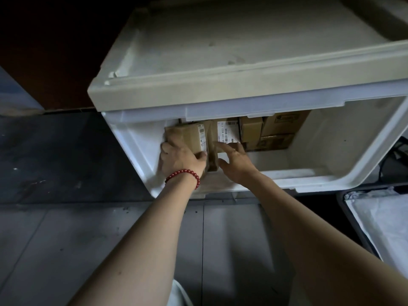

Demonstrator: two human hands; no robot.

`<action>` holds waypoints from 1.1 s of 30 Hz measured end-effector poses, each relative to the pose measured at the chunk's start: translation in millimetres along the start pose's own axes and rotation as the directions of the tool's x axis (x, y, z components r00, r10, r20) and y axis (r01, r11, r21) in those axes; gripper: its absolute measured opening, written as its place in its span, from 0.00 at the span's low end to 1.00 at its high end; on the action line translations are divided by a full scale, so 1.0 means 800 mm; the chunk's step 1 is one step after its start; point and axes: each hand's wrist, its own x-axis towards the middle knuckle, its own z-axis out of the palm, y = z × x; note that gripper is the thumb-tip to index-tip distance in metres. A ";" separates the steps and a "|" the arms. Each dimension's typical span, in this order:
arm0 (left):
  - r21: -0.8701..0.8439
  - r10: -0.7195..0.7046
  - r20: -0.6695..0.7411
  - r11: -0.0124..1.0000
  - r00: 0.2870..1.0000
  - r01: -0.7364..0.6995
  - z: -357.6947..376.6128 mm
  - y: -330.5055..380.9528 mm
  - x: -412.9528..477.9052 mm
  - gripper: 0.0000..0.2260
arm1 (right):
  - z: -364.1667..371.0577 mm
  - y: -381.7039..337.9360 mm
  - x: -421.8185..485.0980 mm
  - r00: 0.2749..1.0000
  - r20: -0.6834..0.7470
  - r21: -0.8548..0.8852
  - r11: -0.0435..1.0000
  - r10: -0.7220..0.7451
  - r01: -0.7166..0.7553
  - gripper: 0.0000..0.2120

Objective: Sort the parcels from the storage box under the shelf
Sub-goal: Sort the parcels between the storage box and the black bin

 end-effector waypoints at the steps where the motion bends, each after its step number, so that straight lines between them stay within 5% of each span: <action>1: 0.019 0.004 -0.009 1.000 1.000 -0.004 0.004 0.002 -0.001 0.45 | 0.003 -0.002 0.001 1.000 0.002 -0.008 1.000 -0.007 0.007 0.25; 13: -0.126 0.021 -0.055 0.992 0.998 -0.027 0.009 0.002 -0.006 0.49 | -0.004 -0.020 -0.018 0.998 0.010 0.182 0.981 0.066 -0.067 0.30; 17: -0.214 0.086 -0.080 0.972 0.993 -0.101 -0.004 0.009 -0.027 0.48 | -0.011 -0.030 -0.040 0.978 -0.025 0.410 0.894 0.209 -0.180 0.30; 20: -0.444 0.052 -0.054 0.893 0.997 -0.070 -0.013 0.009 -0.048 0.44 | -0.027 -0.032 -0.059 0.946 -0.084 0.568 0.796 0.312 -0.212 0.26; 26: -0.535 0.131 0.045 0.841 0.990 -0.087 -0.036 0.000 -0.093 0.38 | -0.052 -0.034 -0.107 0.956 -0.070 0.536 0.819 0.285 -0.205 0.23; 33: -0.604 0.190 -0.035 0.778 0.981 -0.172 -0.056 -0.008 -0.151 0.36 | -0.069 -0.035 -0.149 0.970 -0.074 0.601 0.787 0.230 -0.141 0.20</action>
